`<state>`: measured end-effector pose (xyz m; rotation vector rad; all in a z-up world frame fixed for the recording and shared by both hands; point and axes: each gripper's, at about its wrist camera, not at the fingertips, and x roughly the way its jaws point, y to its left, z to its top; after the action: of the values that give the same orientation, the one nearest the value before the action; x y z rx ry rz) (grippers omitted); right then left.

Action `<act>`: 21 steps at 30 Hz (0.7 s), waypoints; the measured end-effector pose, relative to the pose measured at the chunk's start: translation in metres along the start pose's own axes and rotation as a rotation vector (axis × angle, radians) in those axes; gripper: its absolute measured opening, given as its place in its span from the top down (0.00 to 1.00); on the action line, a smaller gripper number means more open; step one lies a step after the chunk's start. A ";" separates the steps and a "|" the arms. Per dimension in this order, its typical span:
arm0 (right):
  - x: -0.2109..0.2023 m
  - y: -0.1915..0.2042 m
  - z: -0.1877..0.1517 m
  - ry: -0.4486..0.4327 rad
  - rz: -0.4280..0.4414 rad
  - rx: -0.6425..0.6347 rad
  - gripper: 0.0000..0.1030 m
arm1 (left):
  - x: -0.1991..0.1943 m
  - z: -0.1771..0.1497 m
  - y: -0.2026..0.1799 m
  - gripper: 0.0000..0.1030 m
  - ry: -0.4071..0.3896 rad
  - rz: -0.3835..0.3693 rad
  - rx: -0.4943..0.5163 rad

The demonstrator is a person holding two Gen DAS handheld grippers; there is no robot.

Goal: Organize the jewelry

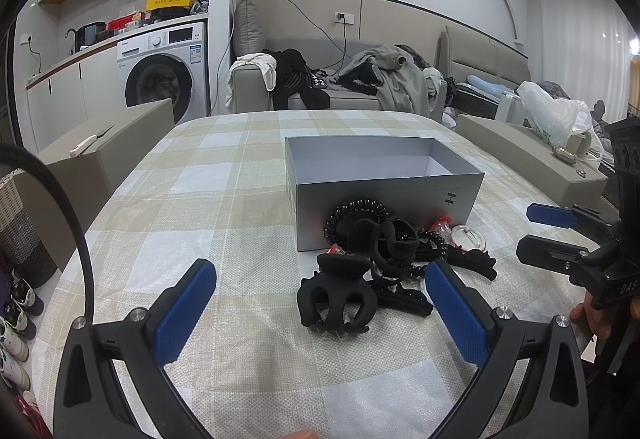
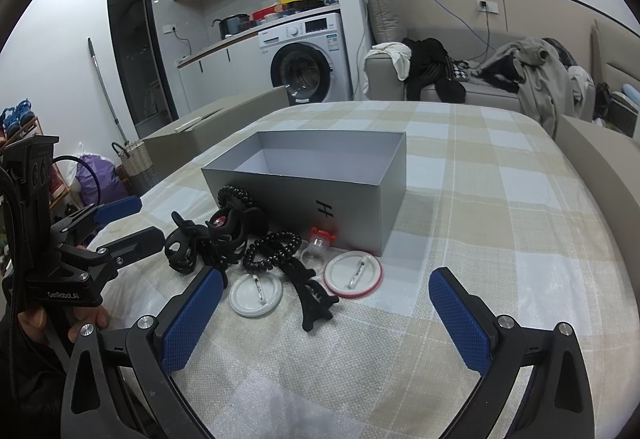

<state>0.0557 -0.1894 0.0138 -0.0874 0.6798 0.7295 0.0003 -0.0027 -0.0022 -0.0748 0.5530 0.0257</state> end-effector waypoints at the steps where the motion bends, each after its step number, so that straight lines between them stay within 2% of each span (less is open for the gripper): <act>1: 0.000 0.000 0.000 -0.002 0.001 0.000 0.00 | -0.001 0.000 0.001 0.01 -0.002 0.000 -0.001; 8: -0.001 0.001 0.000 -0.004 0.005 0.006 0.00 | -0.004 0.001 -0.003 0.01 -0.013 -0.020 -0.002; 11: -0.001 0.004 -0.001 -0.012 0.030 0.004 0.00 | -0.010 0.003 -0.002 0.01 -0.031 -0.061 -0.007; 17: 0.006 0.012 0.003 0.049 0.046 -0.002 0.00 | -0.010 0.005 -0.005 0.01 -0.032 -0.083 0.011; 21: 0.012 0.015 0.002 0.102 -0.004 -0.025 0.01 | -0.011 0.006 -0.005 0.01 -0.038 -0.069 0.012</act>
<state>0.0540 -0.1700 0.0105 -0.1494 0.7679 0.7330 -0.0052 -0.0072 0.0090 -0.0813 0.5119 -0.0438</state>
